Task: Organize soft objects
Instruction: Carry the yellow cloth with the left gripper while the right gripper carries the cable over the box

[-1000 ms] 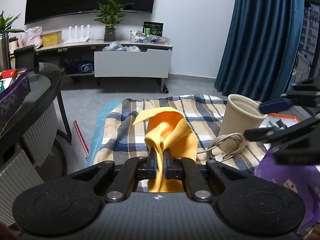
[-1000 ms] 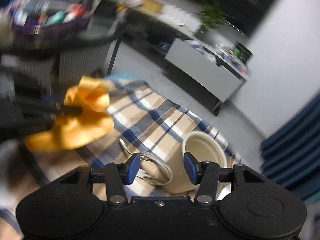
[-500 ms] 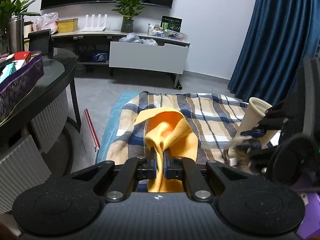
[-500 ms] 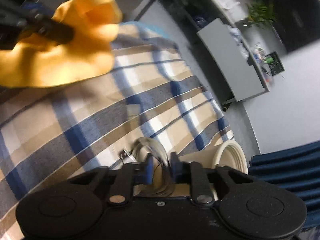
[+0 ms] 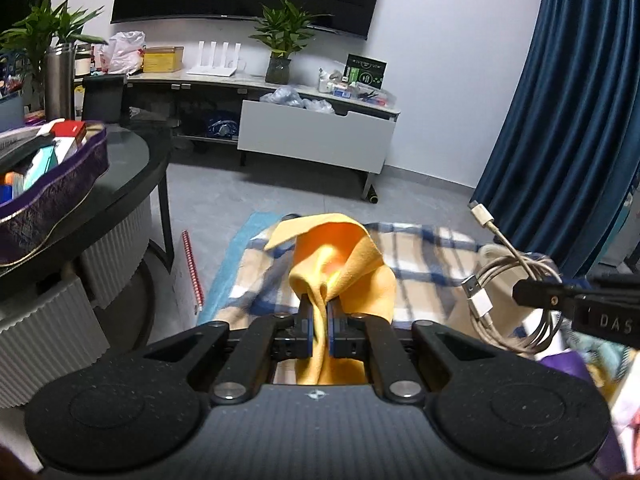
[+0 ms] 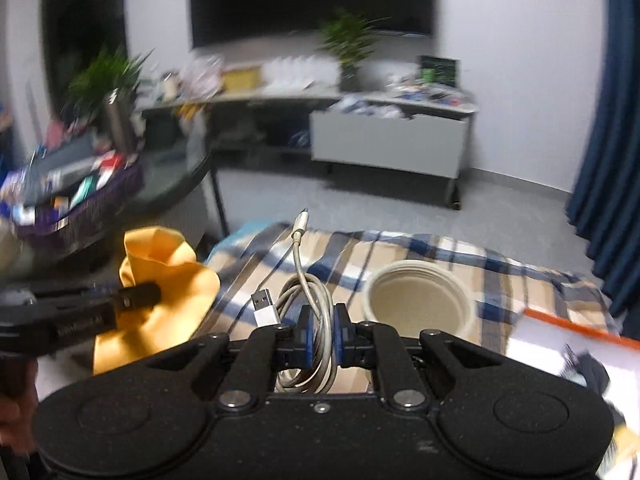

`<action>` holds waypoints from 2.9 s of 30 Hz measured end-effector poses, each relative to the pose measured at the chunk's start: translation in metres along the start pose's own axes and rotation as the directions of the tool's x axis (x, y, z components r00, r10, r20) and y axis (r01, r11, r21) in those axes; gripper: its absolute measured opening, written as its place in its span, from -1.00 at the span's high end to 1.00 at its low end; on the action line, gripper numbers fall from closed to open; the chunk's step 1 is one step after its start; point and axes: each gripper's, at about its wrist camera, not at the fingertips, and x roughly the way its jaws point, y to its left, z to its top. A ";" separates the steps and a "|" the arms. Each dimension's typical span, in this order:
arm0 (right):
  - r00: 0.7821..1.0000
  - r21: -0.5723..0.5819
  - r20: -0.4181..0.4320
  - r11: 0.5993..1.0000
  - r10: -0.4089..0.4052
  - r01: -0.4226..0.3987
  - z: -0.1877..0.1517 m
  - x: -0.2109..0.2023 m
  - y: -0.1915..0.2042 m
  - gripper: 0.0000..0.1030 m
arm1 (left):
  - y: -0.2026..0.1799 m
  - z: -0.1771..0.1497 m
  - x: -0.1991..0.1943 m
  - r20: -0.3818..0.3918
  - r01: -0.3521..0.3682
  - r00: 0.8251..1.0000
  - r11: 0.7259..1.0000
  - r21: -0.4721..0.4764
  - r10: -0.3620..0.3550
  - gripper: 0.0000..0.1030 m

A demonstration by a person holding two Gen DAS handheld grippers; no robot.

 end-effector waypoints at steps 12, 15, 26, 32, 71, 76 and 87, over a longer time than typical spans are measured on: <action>0.979 -0.023 0.098 0.983 -0.177 0.180 -0.011 -0.066 -0.004 0.78 | -0.052 0.005 -0.018 -0.029 -0.046 0.998 0.998 0.042 0.047 0.81; 0.975 -0.004 0.110 0.981 -0.195 0.196 -0.016 -0.077 -0.011 0.78 | -0.060 0.003 -0.021 -0.033 -0.050 0.998 0.997 0.059 0.052 0.81; 0.967 0.033 0.120 0.974 -0.226 0.224 -0.031 -0.100 -0.029 0.78 | -0.084 0.001 -0.025 -0.036 -0.030 0.999 0.994 0.104 0.034 0.81; 0.963 0.051 0.121 0.970 -0.241 0.236 -0.037 -0.107 -0.037 0.78 | -0.093 -0.002 -0.025 -0.040 -0.024 0.999 0.992 0.120 0.029 0.81; 0.948 0.147 0.116 0.949 -0.298 0.280 -0.050 -0.132 -0.073 0.78 | -0.131 -0.009 -0.026 -0.059 0.053 0.997 0.980 0.192 -0.042 0.81; 0.946 0.153 0.116 0.946 -0.303 0.285 -0.048 -0.130 -0.072 0.78 | -0.135 -0.010 -0.025 -0.062 0.060 0.997 0.978 0.199 -0.049 0.81; 0.938 0.174 0.117 0.937 -0.325 0.303 -0.049 -0.132 -0.078 0.78 | -0.145 -0.012 -0.023 -0.068 0.088 0.995 0.971 0.222 -0.074 0.81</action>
